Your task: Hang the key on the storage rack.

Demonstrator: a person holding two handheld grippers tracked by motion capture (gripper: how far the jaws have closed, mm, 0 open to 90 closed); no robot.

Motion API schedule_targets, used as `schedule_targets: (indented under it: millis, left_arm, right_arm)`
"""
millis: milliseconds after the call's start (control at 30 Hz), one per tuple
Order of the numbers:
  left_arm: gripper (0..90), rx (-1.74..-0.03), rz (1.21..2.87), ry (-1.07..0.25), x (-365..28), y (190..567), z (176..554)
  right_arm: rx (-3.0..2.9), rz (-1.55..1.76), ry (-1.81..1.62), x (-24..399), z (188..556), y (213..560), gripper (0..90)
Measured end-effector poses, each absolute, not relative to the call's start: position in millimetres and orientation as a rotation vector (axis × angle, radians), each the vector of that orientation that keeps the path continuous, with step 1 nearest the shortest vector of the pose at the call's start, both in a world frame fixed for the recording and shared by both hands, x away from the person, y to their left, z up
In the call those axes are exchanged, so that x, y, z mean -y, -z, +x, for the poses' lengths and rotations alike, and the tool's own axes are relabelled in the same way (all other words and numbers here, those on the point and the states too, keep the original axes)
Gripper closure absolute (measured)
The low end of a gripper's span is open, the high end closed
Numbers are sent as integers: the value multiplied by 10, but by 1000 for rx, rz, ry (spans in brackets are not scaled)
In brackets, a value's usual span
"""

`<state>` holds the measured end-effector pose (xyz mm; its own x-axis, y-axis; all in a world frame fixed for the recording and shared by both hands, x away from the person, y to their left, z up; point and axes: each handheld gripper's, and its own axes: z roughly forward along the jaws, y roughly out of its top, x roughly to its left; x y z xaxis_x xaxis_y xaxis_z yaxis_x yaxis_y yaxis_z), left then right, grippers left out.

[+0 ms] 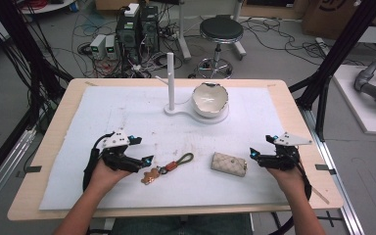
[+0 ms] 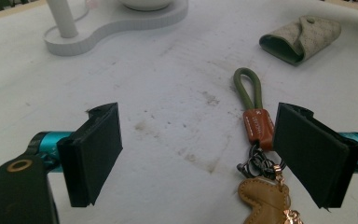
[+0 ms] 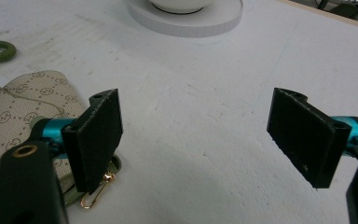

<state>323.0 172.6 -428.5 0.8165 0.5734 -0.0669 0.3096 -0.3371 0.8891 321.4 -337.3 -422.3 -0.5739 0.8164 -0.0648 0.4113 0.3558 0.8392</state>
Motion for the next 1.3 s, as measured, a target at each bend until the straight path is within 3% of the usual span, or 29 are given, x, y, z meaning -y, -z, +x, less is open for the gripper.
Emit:
schedule_targets:
  millis: [500, 900, 1100, 1200, 1300]
  left_arm:
    - [160, -541, 2142, -237, -1130, 4412, 3244]
    - [174, -553, 2208, -223, -929, 4520, 3263]
    - [215, -562, 2237, -231, -904, 4547, 3263]
    - [316, -578, 2226, -255, -917, 4541, 3251]
    - [353, -591, 2219, -271, -936, 4543, 3244]
  right_arm:
    - [-2142, 1077, -1127, 3376, 3215, 4229, 185]
    - [-2153, 1074, -1123, 3391, 3230, 4242, 185]
    - [-2155, 1076, -1121, 3392, 3238, 4247, 185]
    - [-2156, 1076, -1120, 3390, 3240, 4249, 185]
    - [-2162, 1076, -1108, 3386, 3243, 4258, 185]
